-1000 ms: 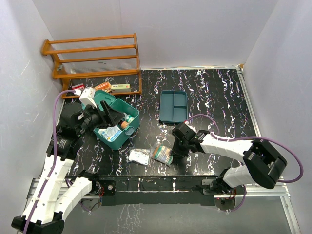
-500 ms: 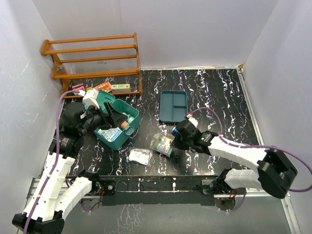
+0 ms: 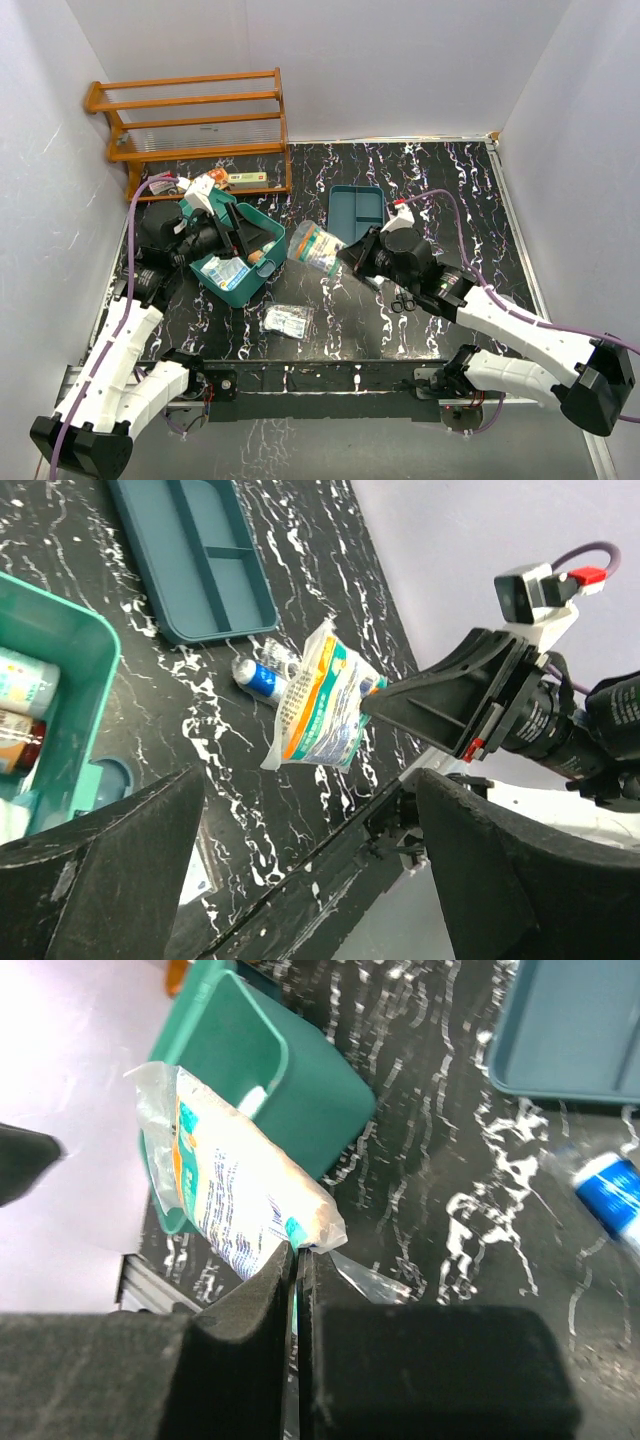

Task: Organize the medicine kit

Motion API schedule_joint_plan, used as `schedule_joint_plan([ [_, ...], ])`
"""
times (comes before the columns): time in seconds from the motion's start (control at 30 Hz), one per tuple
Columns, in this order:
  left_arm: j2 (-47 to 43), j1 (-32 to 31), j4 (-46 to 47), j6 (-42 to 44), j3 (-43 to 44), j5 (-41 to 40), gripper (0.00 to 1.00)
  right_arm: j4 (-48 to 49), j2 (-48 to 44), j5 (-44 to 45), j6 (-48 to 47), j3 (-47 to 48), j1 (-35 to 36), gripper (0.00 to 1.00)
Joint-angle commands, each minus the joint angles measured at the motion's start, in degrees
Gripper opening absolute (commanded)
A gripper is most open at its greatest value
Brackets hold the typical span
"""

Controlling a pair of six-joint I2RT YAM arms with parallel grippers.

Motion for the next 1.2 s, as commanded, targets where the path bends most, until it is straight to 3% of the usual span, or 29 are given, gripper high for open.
schedule_joint_plan([
  [0.0,-0.46,-0.36,7.17,-3.1,-2.05,7.89,0.85,9.86,-1.11,-3.85,-1.22,4.51,0.34,0.0],
  [0.3,-0.1,-0.33,12.61,-8.57,-5.72,12.84,0.73,17.88,4.48,-15.99,-1.63,6.92,0.29,0.0],
  [0.6,0.53,-0.36,12.81,-9.38,-7.14,12.15,0.4,20.29,6.02,-19.18,-1.52,6.38,0.32,0.0],
  [1.0,-1.78,-0.34,16.49,-2.94,-9.34,12.69,0.09,20.22,6.75,-19.61,-1.08,5.67,0.35,0.0],
  [1.07,-2.24,-0.31,13.77,0.31,-8.42,11.25,0.0,18.27,6.83,-18.79,-1.17,5.81,0.35,0.12],
  [1.1,-2.36,-0.29,11.79,2.26,-7.67,10.44,0.0,17.0,6.8,-18.07,-1.17,6.03,0.29,0.22],
  [1.17,-2.33,-0.29,7.35,8.05,-5.24,8.59,0.0,13.64,6.61,-16.29,-1.32,6.14,0.35,0.34],
])
